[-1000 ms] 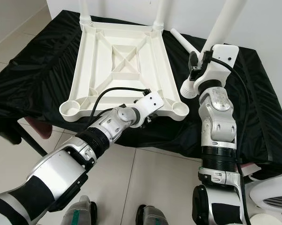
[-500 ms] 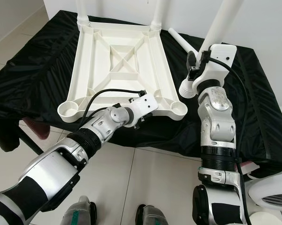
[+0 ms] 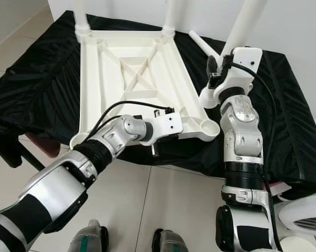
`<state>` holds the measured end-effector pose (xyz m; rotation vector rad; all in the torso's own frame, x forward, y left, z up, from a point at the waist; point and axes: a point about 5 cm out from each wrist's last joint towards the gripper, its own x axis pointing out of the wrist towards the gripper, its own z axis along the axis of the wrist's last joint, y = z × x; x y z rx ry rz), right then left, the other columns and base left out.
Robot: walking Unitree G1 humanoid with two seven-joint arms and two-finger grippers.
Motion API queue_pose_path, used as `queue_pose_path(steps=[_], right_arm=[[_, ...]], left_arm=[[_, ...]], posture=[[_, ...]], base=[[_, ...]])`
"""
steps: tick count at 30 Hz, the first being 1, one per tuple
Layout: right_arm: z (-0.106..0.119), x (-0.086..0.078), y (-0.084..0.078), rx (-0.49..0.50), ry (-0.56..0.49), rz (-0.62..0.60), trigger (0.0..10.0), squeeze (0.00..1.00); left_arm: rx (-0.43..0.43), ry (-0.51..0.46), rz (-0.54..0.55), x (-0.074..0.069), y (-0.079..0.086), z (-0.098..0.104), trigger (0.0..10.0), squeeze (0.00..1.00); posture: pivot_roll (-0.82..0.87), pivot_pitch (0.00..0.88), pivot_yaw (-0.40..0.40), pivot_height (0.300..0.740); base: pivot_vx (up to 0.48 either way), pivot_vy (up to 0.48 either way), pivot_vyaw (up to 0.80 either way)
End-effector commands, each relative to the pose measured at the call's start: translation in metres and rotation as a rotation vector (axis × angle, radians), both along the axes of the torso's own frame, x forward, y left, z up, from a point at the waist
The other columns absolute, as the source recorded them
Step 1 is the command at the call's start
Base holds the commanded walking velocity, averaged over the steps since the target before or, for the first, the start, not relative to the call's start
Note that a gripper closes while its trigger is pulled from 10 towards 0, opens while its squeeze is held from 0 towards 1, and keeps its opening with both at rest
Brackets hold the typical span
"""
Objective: Building children table
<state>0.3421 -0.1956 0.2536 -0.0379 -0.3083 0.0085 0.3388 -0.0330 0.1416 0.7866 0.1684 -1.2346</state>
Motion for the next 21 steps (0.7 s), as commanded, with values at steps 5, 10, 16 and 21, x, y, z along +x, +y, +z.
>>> queue_pose_path(steps=[5, 10, 16, 21], right_arm=[[0.0, -0.002, -0.008, 0.003, -0.005, -0.009, 10.0, 0.0], [-0.003, -0.002, -0.012, 0.003, 0.005, -0.018, 10.0, 0.0], [-0.007, -0.005, -0.015, 0.006, 0.013, -0.033, 10.0, 0.0], [-0.016, -0.01, -0.021, 0.027, 0.045, -0.044, 10.0, 0.0]], left_arm=[[0.088, 0.04, 0.006, -0.003, 0.01, -0.02, 10.0, 0.0], [0.1, 0.035, 0.005, -0.002, 0.013, -0.022, 10.0, 0.0], [0.115, 0.035, 0.002, -0.002, 0.017, -0.024, 10.0, 0.0], [0.124, 0.027, 0.005, -0.003, 0.016, -0.026, 10.0, 0.0]], posture=[[0.04, 0.058, -0.066, 0.74], [0.04, 0.058, -0.065, 0.74], [0.03, 0.06, -0.061, 0.74], [0.03, 0.062, -0.063, 0.74]], base=[[0.0, 0.0, 0.0], [0.0, 0.0, 0.0], [0.0, 0.0, 0.0], [0.0, 0.0, 0.0]])
